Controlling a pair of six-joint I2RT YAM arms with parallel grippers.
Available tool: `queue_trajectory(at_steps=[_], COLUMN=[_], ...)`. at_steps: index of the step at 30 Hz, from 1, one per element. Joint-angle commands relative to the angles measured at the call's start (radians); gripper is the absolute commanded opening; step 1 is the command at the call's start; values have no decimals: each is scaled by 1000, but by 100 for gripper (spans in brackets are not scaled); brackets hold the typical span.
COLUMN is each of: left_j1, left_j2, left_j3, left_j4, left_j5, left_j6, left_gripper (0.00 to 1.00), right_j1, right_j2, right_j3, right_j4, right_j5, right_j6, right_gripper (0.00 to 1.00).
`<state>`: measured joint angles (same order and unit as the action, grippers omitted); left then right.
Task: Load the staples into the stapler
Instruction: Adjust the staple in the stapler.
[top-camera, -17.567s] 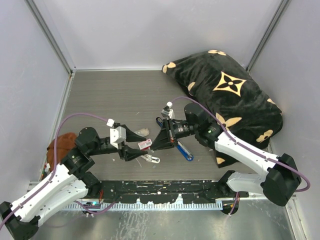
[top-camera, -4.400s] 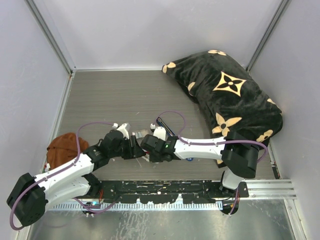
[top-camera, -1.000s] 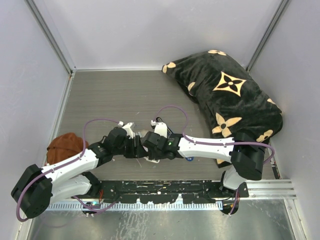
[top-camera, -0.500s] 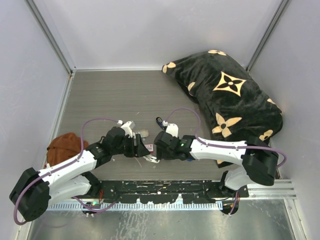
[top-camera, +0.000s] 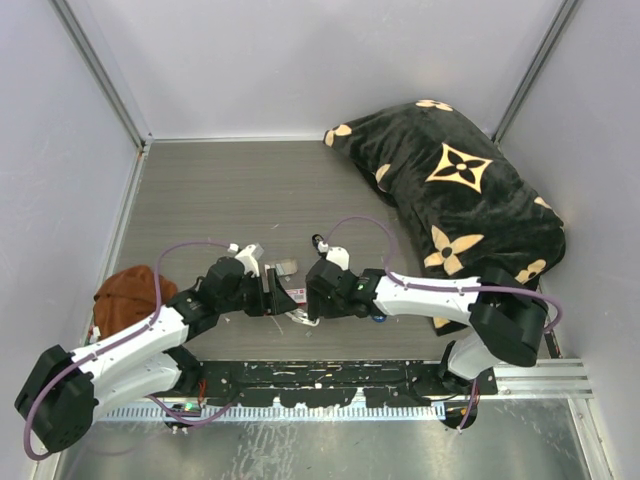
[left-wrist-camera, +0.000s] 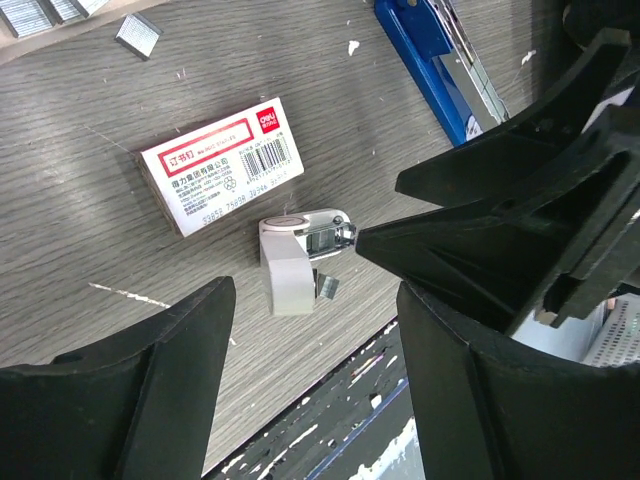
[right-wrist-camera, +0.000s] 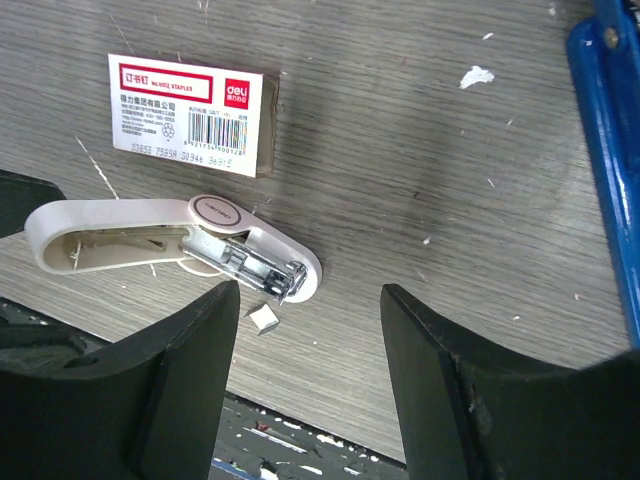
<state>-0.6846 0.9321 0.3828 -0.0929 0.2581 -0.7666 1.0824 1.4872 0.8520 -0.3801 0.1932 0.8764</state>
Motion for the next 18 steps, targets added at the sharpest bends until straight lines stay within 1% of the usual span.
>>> queue_trajectory(at_steps=[1,11,18], left_j1=[8,11,11], left_j2=[1,20,19], left_j3=[-9,-12,-15], left_j4=[77,106,111], left_j5=[15,34,44], left_j6=[-35,-41,-36], left_gripper=[68,68,68], right_j1=[1,1,1], right_j2=[29,74,96], right_j3=[37,39,40], right_j4=[61,85,65], right_j5=[-30,-39,-18], right_j6=[-31,-39,-17], right_gripper=[64,64,63])
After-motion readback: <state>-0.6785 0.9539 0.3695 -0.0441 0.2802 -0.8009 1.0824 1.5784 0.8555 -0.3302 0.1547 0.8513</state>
